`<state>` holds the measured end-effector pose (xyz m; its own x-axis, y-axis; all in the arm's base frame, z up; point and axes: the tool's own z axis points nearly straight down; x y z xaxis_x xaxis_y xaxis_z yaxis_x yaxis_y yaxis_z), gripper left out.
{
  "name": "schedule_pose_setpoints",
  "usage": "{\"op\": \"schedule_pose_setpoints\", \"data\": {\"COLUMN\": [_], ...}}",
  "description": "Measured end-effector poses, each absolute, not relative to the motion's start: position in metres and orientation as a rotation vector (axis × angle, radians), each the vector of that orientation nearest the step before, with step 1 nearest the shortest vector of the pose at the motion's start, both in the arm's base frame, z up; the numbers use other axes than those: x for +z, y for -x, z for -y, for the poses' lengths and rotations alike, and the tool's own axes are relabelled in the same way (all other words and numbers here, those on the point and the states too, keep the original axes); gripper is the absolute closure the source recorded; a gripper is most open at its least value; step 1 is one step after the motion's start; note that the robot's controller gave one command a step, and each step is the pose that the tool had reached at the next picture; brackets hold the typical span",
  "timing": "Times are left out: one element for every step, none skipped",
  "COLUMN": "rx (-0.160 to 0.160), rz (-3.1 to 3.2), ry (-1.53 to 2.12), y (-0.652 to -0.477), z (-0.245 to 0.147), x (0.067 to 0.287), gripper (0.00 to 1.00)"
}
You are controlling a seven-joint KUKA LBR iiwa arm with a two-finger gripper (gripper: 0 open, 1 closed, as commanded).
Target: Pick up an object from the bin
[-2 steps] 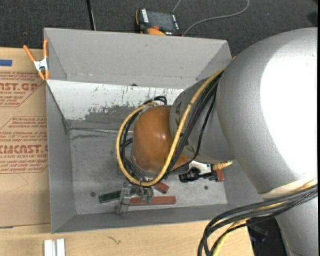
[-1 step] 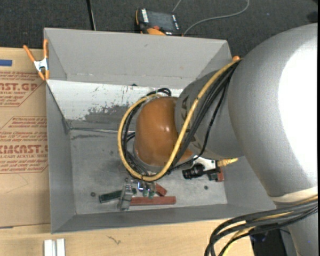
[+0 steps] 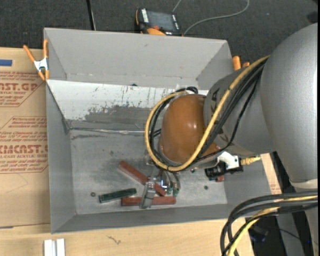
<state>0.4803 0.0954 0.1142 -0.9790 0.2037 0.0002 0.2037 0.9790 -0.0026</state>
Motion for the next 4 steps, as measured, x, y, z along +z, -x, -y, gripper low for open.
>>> {"op": "schedule_pose_setpoints", "data": {"rx": [-0.002, 0.000, -0.003, -0.001], "rz": [3.077, 3.033, 3.034, 3.034], "ry": [0.623, 0.815, 0.816, 0.815], "y": [-0.509, -0.490, -0.491, -0.490], "z": [-0.084, -0.113, -0.113, -0.113], "x": [0.069, 0.070, 0.070, 0.077], "gripper": [0.00, 0.00, 1.00, 1.00]}}
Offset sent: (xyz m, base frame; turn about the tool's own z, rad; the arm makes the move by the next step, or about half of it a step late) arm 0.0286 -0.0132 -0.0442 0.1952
